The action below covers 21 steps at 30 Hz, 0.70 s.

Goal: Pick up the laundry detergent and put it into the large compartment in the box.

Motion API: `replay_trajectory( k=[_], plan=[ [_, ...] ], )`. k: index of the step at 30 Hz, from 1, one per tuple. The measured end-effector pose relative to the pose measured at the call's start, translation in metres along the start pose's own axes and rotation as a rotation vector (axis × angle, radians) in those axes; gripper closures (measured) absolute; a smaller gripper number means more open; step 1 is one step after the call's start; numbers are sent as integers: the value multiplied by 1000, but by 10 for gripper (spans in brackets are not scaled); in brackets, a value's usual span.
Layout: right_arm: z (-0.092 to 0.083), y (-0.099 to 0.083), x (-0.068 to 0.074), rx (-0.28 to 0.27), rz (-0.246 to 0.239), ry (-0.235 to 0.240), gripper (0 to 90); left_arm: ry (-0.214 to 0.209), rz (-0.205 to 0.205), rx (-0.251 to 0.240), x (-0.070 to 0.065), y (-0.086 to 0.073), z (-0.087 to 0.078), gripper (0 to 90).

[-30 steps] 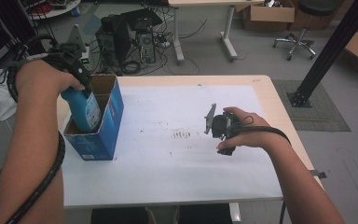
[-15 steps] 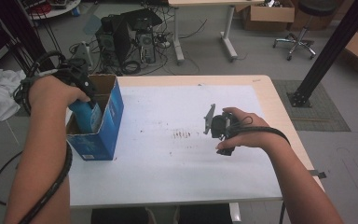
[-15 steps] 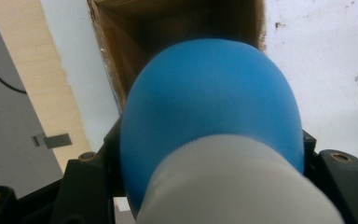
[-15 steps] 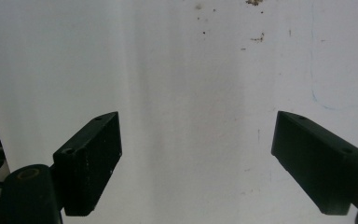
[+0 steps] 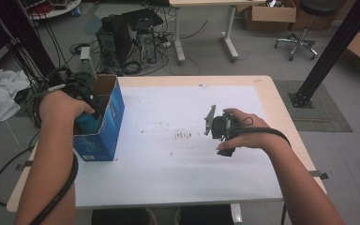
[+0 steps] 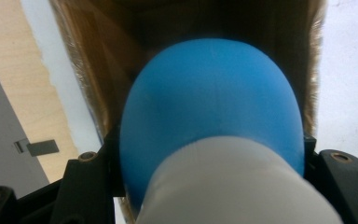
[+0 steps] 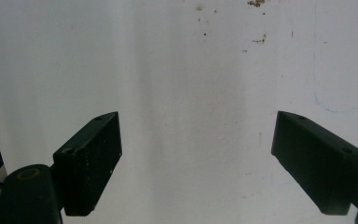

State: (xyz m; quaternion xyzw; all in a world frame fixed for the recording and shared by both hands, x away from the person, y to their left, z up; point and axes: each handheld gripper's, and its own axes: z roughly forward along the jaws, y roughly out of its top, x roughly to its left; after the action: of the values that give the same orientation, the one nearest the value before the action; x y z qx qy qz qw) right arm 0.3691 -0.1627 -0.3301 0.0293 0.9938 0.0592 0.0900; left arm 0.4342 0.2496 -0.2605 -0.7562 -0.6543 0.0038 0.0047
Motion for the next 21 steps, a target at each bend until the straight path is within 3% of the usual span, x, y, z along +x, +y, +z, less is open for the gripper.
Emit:
replay_trajectory(
  k=[12,21],
  plan=[
    [1,0,1,1,-1,-1,160,10,11,12,-3,1,25,397],
    [0,-1,1,2,1,-3,160,18,16,3,-4,2,30,396]
  ],
)
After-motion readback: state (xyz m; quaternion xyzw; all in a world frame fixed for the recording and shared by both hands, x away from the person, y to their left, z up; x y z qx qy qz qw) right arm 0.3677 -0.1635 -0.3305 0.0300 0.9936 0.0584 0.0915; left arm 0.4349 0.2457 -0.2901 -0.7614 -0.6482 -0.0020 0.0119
